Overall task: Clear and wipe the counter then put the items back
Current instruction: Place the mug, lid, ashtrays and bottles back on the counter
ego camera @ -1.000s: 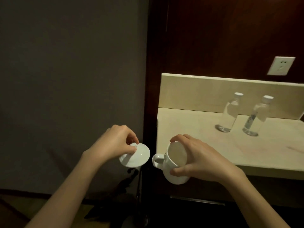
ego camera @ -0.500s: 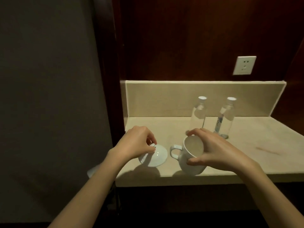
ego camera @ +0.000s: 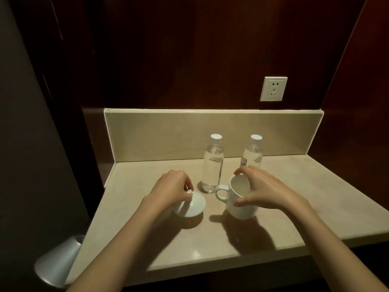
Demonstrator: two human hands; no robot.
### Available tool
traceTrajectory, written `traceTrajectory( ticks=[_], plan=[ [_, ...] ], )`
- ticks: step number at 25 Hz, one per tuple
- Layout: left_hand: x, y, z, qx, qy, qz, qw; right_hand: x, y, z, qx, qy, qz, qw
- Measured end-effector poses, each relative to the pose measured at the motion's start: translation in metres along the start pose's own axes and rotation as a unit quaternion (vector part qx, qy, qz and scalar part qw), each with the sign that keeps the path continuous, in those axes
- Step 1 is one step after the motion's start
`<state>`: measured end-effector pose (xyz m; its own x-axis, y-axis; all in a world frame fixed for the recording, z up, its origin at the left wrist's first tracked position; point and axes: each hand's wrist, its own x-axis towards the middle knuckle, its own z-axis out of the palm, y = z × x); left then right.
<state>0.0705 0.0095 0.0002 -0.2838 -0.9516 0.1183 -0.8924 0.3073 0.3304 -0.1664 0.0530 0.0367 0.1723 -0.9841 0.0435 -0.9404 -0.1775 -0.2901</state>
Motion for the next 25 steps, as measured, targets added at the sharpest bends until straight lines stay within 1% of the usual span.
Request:
traceTrajectory(
  ticks=[7, 10, 18, 21, 25],
  plan=[
    [0.021, -0.001, 0.018, 0.022, -0.017, -0.031, 0.999, 0.034, 0.025, 0.004, -0.003, -0.026, -0.01, 1.0],
    [0.024, -0.003, 0.022, 0.025, -0.023, -0.04, 0.999, 0.038, 0.03, 0.01, 0.002, -0.043, -0.008, 0.999],
    [0.028, -0.004, 0.028, 0.026, -0.043, -0.051, 0.997, 0.041, 0.03, 0.014, -0.029, -0.048, -0.01, 0.998],
    [0.025, -0.006, 0.026, 0.031, -0.047, -0.047, 0.997, 0.038, 0.026, 0.012, -0.051, -0.034, -0.011, 0.998],
    [0.009, -0.015, 0.013, 0.043, -0.038, -0.039, 0.998, 0.034, 0.008, 0.005, -0.063, 0.022, -0.03, 0.997]
  ],
)
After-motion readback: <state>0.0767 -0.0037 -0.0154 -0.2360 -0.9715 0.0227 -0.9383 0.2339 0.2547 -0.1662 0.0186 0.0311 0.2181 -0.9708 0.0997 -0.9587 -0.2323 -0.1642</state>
